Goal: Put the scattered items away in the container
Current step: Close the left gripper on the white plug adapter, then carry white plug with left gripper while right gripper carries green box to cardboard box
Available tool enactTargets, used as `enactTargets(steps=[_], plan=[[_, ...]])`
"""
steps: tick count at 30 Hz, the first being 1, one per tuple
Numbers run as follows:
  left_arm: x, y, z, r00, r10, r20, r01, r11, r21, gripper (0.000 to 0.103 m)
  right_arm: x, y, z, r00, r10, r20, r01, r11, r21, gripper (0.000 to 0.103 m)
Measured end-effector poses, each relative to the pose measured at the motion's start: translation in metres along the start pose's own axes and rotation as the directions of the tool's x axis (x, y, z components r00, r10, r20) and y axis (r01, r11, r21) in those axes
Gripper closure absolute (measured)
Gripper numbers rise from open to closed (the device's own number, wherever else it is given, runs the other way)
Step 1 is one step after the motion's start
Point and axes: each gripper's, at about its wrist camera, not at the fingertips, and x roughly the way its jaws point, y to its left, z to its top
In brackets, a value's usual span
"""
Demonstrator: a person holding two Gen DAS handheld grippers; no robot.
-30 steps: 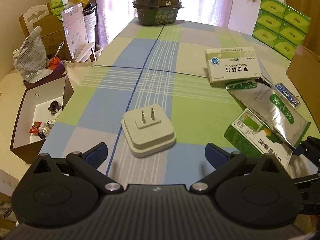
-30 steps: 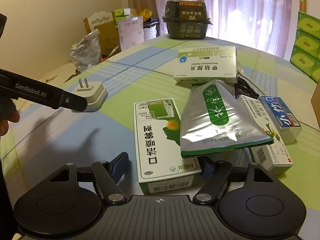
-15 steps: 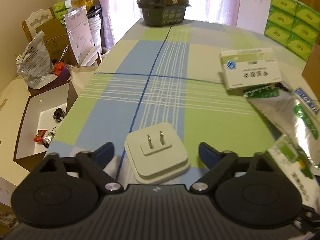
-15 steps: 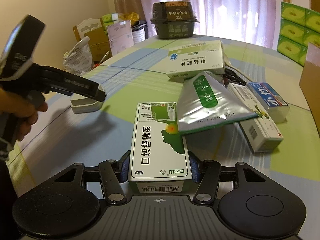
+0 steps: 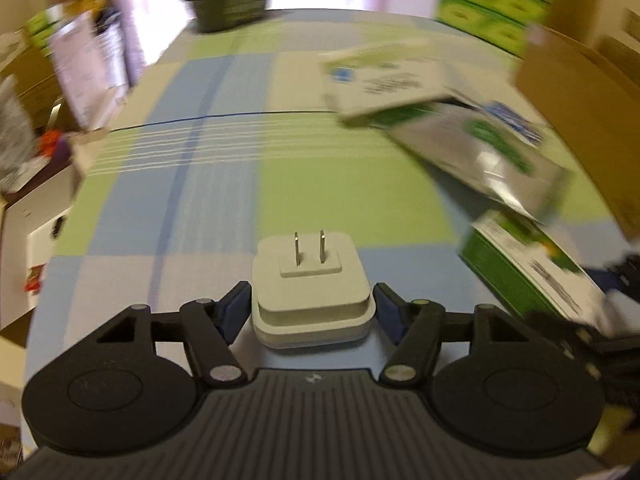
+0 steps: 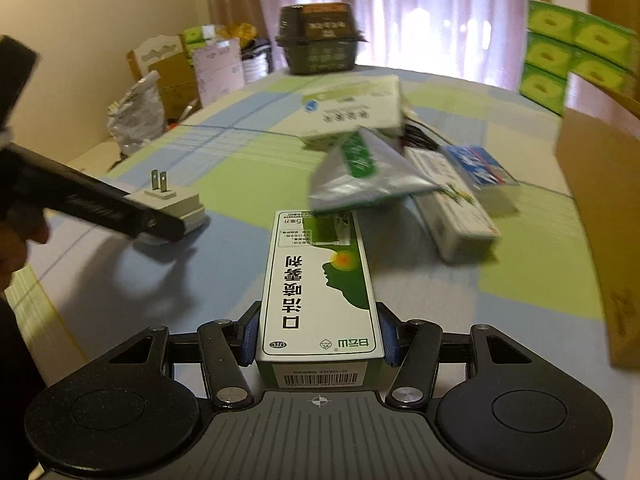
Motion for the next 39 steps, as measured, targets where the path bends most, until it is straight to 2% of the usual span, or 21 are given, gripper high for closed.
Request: enactTargets(steps=[3,5,7,11,12,13,14,20,26,27,28,30,31,34,39], plan=[[-0.007,-0.025,-0.011,0.999,-0.042,-0.010,0.042,0.996,0.073,0.042,-0.012,-0.005,-0.010,1.000,-0.026,-0.016,0.026,1.000,0.007,0.044],[-0.006,-0.038,-0.018,0.999,-0.034,-0.017,0.036,0.993,0.111,0.042,-0.017,-0.008,-0.017,0.999,-0.033,-0.024,0.034,0.999,0.008,0.044],[-0.003,-0.044,-0.023,1.000,-0.022,-0.022,0.024,0.993,0.114,0.041,-0.020,-0.010,-0.022,0.999,-0.037,-0.018,0.037,0.999,0.002,0.044],[0.003,-0.044,-0.024,1.000,0.002,-0.029,0.001,0.995,0.098,0.033,-0.022,-0.007,-0.026,0.999,-0.041,-0.008,0.041,0.999,-0.029,0.044],[0.003,-0.043,-0.024,1.000,0.005,-0.031,-0.002,0.996,0.093,0.033,-0.022,-0.006,-0.027,0.999,-0.041,-0.008,0.041,0.998,-0.038,0.036],[0.004,-0.041,-0.022,0.999,0.005,-0.033,-0.003,0.996,0.086,0.033,-0.021,-0.005,-0.026,0.999,-0.043,-0.004,0.043,0.998,-0.044,0.019],[0.006,-0.040,-0.021,0.999,0.005,-0.035,-0.003,0.997,0.079,0.033,-0.020,-0.004,-0.026,0.999,-0.051,0.006,0.051,0.998,-0.048,0.016],[0.007,-0.041,-0.020,0.999,0.007,-0.037,-0.004,0.997,0.075,0.033,-0.012,-0.005,-0.017,0.999,-0.034,0.015,0.035,0.997,-0.065,0.016],[0.007,-0.043,-0.022,0.999,0.012,-0.040,-0.008,0.996,0.090,0.036,-0.004,-0.008,-0.007,0.999,-0.032,-0.010,0.031,0.997,-0.072,0.016],[0.007,-0.043,-0.023,0.999,0.011,-0.040,-0.007,0.996,0.091,0.037,-0.003,-0.007,-0.006,0.999,-0.034,-0.015,0.033,0.997,-0.076,0.022],[0.007,-0.043,-0.023,0.999,0.008,-0.040,-0.004,0.996,0.089,0.040,-0.002,-0.007,-0.006,0.999,-0.036,-0.023,0.034,0.996,-0.082,0.032],[0.006,-0.044,-0.022,0.999,0.006,-0.044,-0.002,0.996,0.087,0.042,0.000,-0.006,-0.005,0.998,-0.039,-0.039,0.035,0.995,-0.089,0.036],[0.006,-0.045,-0.022,0.999,0.012,-0.043,-0.008,0.996,0.092,0.042,0.000,-0.006,-0.005,0.998,-0.042,-0.043,0.038,0.995,-0.088,0.045],[0.002,-0.048,-0.023,0.999,0.029,-0.031,-0.025,0.994,0.109,0.043,-0.002,-0.006,-0.005,0.998,-0.046,-0.046,0.042,0.996,-0.076,0.045],[-0.010,-0.051,-0.024,1.000,0.015,-0.012,-0.014,0.994,0.105,0.043,-0.014,-0.007,-0.006,0.998,-0.057,-0.016,0.056,0.997,-0.054,0.045]])
